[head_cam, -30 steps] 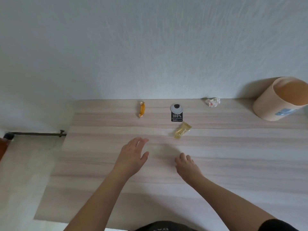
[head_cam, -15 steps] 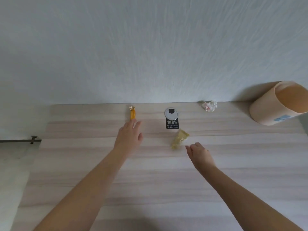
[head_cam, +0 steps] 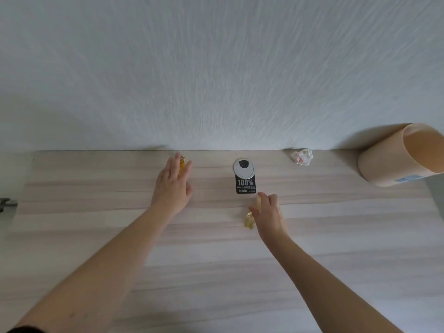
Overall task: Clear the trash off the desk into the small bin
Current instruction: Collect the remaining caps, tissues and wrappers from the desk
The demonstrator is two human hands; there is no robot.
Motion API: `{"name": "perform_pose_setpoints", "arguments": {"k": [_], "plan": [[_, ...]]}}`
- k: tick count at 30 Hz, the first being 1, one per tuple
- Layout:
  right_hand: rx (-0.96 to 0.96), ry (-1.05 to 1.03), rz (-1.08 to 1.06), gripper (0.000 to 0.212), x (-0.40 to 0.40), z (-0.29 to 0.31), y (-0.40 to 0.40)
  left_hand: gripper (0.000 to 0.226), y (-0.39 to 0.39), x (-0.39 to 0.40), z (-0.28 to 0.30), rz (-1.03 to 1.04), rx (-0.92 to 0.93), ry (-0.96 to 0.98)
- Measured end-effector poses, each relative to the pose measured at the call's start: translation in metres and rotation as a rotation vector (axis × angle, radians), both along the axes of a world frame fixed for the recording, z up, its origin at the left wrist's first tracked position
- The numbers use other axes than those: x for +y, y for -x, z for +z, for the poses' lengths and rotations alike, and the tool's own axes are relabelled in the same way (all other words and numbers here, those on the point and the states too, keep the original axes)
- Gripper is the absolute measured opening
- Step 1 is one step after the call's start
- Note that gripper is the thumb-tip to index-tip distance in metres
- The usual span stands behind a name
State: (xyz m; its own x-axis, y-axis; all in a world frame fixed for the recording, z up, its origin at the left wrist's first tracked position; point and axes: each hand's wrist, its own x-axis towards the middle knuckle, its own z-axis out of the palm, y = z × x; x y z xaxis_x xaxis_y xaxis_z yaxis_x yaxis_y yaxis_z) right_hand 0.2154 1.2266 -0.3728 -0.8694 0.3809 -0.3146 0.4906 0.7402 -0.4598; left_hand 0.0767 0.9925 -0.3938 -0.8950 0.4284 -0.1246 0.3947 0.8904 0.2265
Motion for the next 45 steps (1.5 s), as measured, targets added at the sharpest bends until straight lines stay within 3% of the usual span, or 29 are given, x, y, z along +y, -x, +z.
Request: {"name": "perform_pose_setpoints", "arguments": {"k": [4,6,12,16,26,31,40,45], "plan": [[-0.050,0.002,-0.026,0.085,-0.005,-0.008,0.001,0.060,0.003,-0.006,-0.008,-0.020,-0.029,0.003],[-0.060,0.020,-0.072,0.092,-0.006,-0.013,-0.001,0.057,0.001,-0.006,-0.011,-0.022,-0.016,0.001],[0.017,-0.074,-0.070,0.055,-0.009,-0.024,-0.005,0.045,-0.017,-0.003,-0.010,-0.095,0.055,-0.047],[0.000,-0.171,0.011,0.032,-0.008,-0.027,-0.008,0.059,-0.028,-0.001,-0.006,-0.082,-0.013,-0.116],[-0.167,-0.153,0.001,0.053,0.019,0.000,-0.031,0.053,-0.060,-0.008,0.014,-0.133,-0.058,-0.188],[-0.064,-0.192,-0.037,0.052,0.036,0.026,-0.059,0.048,-0.078,0.001,0.035,-0.209,-0.080,-0.251],[0.162,-0.032,-0.081,0.046,0.054,0.068,-0.081,0.046,-0.091,0.045,0.076,-0.340,-0.072,-0.372],[0.190,0.020,-0.218,0.030,0.069,0.078,-0.099,0.047,-0.101,0.074,0.096,-0.384,-0.030,-0.462]]}}
